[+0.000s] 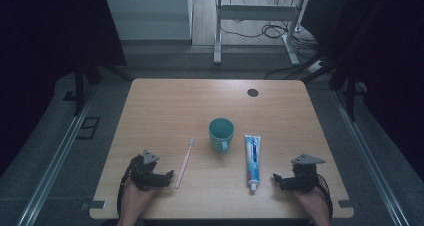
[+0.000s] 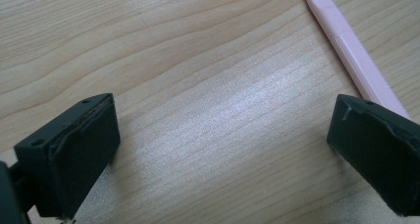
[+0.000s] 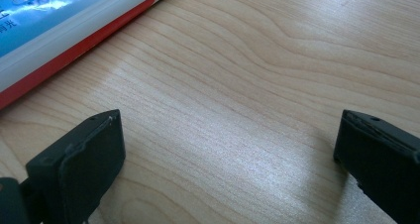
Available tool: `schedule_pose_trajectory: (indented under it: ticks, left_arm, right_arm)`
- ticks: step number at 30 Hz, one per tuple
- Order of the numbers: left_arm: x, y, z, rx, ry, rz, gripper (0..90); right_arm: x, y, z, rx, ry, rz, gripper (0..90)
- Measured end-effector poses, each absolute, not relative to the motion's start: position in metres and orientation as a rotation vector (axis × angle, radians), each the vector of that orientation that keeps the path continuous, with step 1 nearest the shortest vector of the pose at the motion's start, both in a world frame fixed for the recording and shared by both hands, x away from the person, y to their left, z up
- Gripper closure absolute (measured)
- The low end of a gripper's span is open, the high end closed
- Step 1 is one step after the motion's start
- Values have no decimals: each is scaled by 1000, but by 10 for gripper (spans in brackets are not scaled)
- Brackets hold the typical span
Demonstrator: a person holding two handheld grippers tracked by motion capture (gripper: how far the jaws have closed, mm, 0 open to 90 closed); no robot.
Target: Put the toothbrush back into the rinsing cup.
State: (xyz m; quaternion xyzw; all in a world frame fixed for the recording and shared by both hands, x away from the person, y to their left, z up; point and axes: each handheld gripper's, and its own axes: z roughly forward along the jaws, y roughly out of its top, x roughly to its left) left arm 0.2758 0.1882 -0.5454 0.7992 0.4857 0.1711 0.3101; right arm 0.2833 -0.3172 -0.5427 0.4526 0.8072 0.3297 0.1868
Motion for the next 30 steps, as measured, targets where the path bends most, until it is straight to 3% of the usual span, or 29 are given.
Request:
schedule_pose_trajectory:
  ticks: [15, 30]
  left_arm:
    - [275, 193, -533, 2130, 1287, 427, 132]
    - [279, 186, -519, 2203, 1263, 373, 153]
  right_arm:
    - [283, -317, -543, 1277, 2272, 928, 0]
    - [283, -317, -543, 1274, 2273, 928, 0]
